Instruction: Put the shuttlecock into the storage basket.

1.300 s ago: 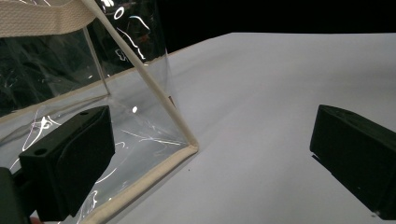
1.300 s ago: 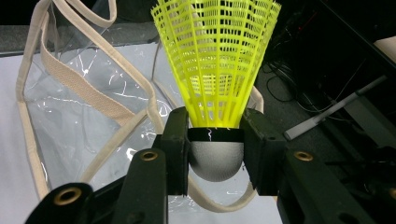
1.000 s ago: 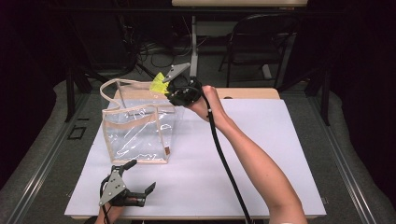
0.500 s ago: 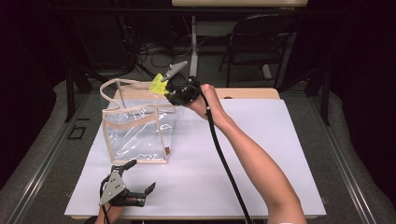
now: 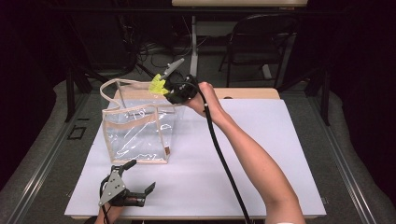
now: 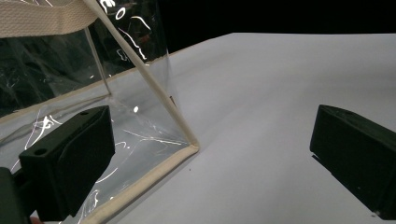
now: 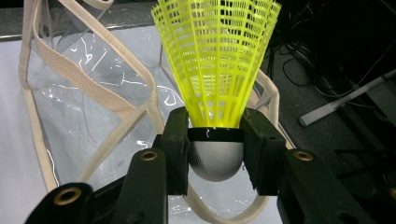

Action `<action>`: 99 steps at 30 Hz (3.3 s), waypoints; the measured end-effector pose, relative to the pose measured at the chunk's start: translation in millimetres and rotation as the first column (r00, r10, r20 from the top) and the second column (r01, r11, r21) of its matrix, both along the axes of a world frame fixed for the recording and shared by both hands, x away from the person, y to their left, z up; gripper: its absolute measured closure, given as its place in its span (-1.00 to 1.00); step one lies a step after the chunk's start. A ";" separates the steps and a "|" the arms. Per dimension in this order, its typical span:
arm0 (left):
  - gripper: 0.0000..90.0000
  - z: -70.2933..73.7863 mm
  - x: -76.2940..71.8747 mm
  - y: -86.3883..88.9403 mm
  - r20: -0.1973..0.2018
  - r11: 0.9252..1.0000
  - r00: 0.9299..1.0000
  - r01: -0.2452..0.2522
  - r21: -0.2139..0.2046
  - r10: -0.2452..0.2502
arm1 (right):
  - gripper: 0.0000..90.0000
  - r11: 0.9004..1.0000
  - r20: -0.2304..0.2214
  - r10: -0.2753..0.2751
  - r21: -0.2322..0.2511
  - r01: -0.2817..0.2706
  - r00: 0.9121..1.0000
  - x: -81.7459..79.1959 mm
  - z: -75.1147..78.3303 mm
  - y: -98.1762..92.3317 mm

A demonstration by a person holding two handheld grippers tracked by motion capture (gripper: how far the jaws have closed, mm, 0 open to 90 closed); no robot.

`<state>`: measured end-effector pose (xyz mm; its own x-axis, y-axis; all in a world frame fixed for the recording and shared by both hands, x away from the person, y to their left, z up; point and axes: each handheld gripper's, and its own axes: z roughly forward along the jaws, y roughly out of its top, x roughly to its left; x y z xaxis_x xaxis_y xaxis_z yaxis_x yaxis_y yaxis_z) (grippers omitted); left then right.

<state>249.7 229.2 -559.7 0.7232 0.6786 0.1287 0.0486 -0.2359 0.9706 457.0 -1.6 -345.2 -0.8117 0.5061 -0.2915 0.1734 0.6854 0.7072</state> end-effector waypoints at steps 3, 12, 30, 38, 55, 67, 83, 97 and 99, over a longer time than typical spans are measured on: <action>-1.00 0.1 0.1 0.2 0.000 1.000 1.000 0.001 -0.001 -0.001 | 0.43 1.000 -0.011 0.002 -0.007 -0.003 1.000 1.9 0.0 0.9; -1.00 0.3 -0.2 0.3 0.000 1.000 1.000 0.001 0.001 -0.001 | 0.43 1.000 -0.041 0.001 -0.019 -0.002 0.999 7.3 -0.1 4.2; -1.00 0.1 0.4 0.2 -0.001 1.000 1.000 0.002 -0.003 -0.002 | 0.43 0.997 -0.096 0.000 -0.071 -0.007 0.995 19.5 -2.7 11.9; -1.00 0.1 0.5 0.0 -0.001 1.000 1.000 0.003 -0.002 -0.003 | 0.43 0.996 -0.121 -0.008 -0.093 -0.003 0.993 25.7 -5.9 12.9; -1.00 0.3 0.0 0.6 -0.001 1.000 1.000 0.001 -0.002 -0.001 | 0.43 0.991 -0.159 -0.023 -0.131 0.002 0.987 36.7 -13.7 15.6; -1.00 0.4 -0.3 0.8 0.001 1.000 1.000 0.002 -0.004 -0.002 | 0.43 0.990 -0.179 -0.032 -0.142 0.007 0.983 42.6 -18.4 13.8; -1.00 0.4 -0.3 1.1 0.002 1.000 1.000 0.001 -0.004 -0.001 | 0.42 0.988 -0.179 -0.033 -0.156 0.005 0.983 43.0 -20.4 15.8; -1.00 0.3 -0.4 1.1 0.002 1.000 1.000 0.001 -0.003 -0.001 | 0.35 0.985 -0.173 -0.033 -0.171 0.003 0.984 42.3 -20.6 17.2; -1.00 0.3 -0.4 1.2 0.001 1.000 1.000 0.002 -0.004 -0.002 | 0.35 0.985 -0.166 -0.035 -0.172 0.006 0.986 42.2 -20.1 17.1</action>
<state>249.3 230.4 -559.4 0.7245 0.6776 0.1267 0.0469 -0.2318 0.9716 499.1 15.4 -365.3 -0.8465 0.4775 -0.2356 0.2945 0.7885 0.5399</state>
